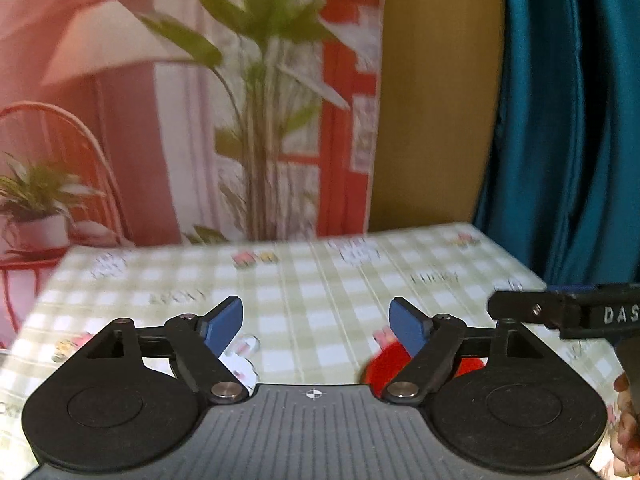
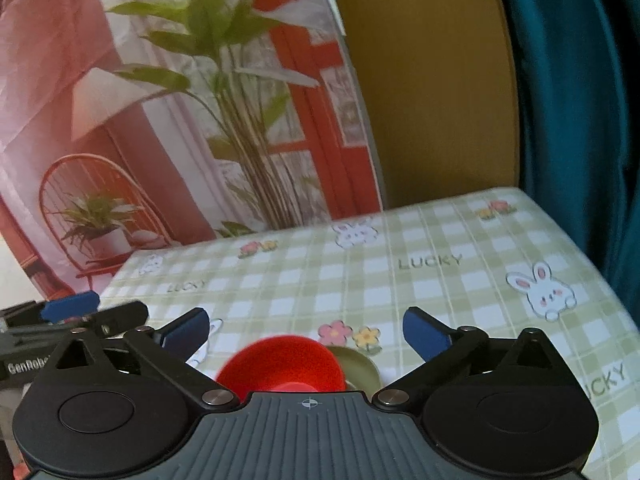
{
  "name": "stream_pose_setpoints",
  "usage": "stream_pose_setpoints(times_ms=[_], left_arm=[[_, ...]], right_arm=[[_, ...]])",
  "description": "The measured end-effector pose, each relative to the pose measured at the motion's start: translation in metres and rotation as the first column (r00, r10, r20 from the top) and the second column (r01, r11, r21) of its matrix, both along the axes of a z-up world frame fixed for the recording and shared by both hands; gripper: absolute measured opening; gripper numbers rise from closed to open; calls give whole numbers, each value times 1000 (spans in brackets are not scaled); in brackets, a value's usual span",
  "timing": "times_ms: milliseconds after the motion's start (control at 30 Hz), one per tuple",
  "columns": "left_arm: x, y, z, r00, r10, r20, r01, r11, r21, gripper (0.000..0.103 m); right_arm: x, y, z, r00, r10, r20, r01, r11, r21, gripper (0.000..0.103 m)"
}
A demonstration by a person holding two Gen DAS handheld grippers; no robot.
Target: Organize plates and bowls
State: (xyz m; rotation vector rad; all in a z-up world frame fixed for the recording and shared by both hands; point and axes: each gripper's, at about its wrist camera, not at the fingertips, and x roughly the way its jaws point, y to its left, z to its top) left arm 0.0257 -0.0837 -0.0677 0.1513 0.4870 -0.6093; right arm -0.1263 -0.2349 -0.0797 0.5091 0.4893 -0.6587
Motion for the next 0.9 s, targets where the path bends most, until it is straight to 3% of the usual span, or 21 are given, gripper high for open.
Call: stream_pose_setpoints(times_ms=[333,633,900], left_arm=[[-7,39,61,993,66,101,-52,989,-138,88],[-23,61,123,953,141,270,-111,986,-123,88],[-38,81,150,943,193,270,-152,975,-163,93]], right_arm=[[18,18,64,998,49,41,-46,996,-76,103],[30,39,137,997,45,60,-32,978,-208,103],[34,62,165,995,68,75,-45,962,-270,103]])
